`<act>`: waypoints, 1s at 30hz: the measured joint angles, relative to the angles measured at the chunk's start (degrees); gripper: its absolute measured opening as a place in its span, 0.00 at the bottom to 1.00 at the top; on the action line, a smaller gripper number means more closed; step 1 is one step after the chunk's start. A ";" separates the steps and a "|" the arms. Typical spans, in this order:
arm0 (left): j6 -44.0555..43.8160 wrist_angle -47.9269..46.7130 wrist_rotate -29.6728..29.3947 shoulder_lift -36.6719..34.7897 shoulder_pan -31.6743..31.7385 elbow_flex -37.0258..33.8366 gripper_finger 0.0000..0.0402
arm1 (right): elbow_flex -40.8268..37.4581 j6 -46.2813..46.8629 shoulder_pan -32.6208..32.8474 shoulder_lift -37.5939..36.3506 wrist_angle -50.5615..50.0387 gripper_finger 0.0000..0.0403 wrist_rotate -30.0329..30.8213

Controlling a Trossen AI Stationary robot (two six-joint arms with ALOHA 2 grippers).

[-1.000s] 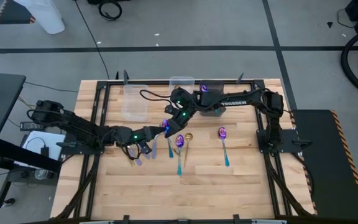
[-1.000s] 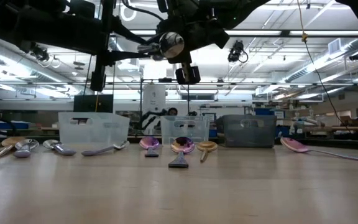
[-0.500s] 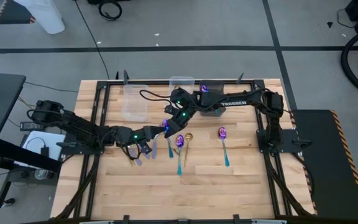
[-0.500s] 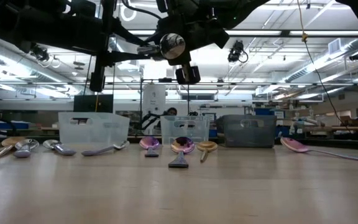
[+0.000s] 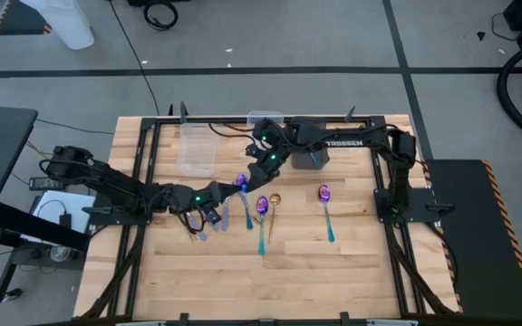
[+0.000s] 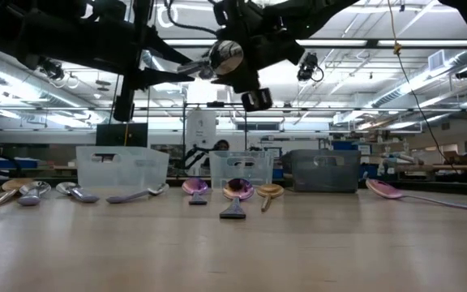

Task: Sort silverware by color (type)
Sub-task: Put the purple spoon into the left transparent bin

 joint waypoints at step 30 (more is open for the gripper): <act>-84.22 -9.07 -11.06 -2.07 14.00 0.04 0.21 | -0.06 -36.29 -7.80 -19.46 -22.06 0.45 58.10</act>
